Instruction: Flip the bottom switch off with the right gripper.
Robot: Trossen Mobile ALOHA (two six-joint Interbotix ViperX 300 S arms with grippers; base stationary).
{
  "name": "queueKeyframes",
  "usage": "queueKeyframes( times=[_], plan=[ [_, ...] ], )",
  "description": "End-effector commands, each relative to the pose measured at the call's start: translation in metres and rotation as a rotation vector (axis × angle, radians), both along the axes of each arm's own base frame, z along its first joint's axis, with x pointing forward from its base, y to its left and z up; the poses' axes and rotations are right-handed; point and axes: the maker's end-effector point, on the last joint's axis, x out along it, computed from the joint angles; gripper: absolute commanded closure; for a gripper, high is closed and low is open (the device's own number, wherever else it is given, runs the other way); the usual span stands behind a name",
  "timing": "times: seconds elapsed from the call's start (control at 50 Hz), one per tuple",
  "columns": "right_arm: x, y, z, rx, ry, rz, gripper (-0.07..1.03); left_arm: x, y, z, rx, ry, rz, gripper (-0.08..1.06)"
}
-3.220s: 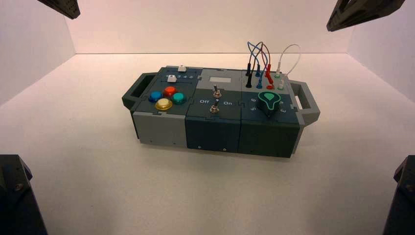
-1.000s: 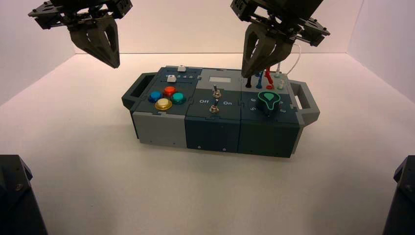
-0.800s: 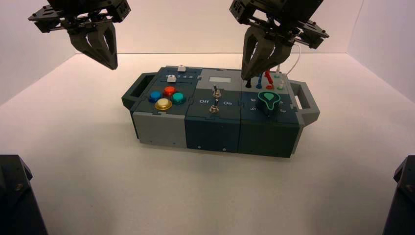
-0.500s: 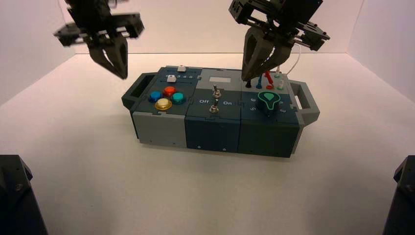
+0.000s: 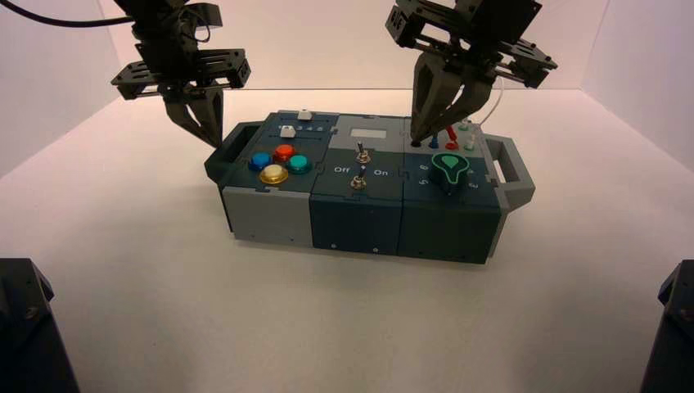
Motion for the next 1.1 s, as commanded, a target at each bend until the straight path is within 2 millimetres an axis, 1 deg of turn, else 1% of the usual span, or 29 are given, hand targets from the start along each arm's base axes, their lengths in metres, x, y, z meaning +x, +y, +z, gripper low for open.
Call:
queueKeyframes(
  times=[0.02, 0.18, 0.26, 0.34, 0.44, 0.52, 0.66, 0.78, 0.82, 1.04, 1.1],
  plan=[
    [0.006, 0.005, 0.009, 0.014, -0.022, 0.000, 0.98, 0.004, -0.010, 0.008, -0.015, -0.024, -0.005, 1.01],
    [0.005, 0.004, 0.006, 0.004, -0.011, 0.002, 0.98, 0.005, -0.028, 0.025, -0.038, -0.061, -0.031, 1.01],
    [0.005, 0.004, 0.003, -0.002, -0.005, 0.003, 0.98, 0.005, -0.039, 0.038, -0.054, -0.086, -0.052, 1.01],
    [0.006, 0.004, 0.000, -0.010, -0.001, 0.007, 0.98, 0.004, -0.046, 0.050, -0.067, -0.102, -0.064, 1.01],
    [0.007, 0.004, -0.002, -0.022, 0.002, 0.012, 0.98, 0.008, -0.050, 0.059, -0.072, -0.125, -0.073, 1.01],
    [0.007, 0.004, -0.004, -0.025, 0.007, 0.013, 0.98, 0.008, -0.048, 0.059, -0.063, -0.126, -0.078, 1.01],
    [0.008, 0.004, -0.004, -0.026, 0.006, 0.014, 0.98, 0.010, -0.042, 0.051, -0.038, -0.114, -0.084, 1.01],
    [0.008, 0.005, -0.004, -0.026, 0.008, 0.014, 0.98, 0.012, -0.039, 0.041, -0.019, -0.093, -0.084, 1.01],
    [0.008, 0.005, -0.004, -0.027, 0.009, 0.013, 0.98, 0.014, -0.038, 0.032, -0.009, -0.079, -0.084, 1.01],
    [0.007, 0.004, -0.005, -0.031, 0.019, 0.013, 0.98, 0.017, -0.038, 0.014, 0.011, -0.051, -0.092, 1.01],
    [0.007, 0.005, -0.006, -0.031, 0.021, 0.013, 0.98, 0.018, -0.037, 0.012, 0.015, -0.048, -0.092, 1.01]
  ],
)
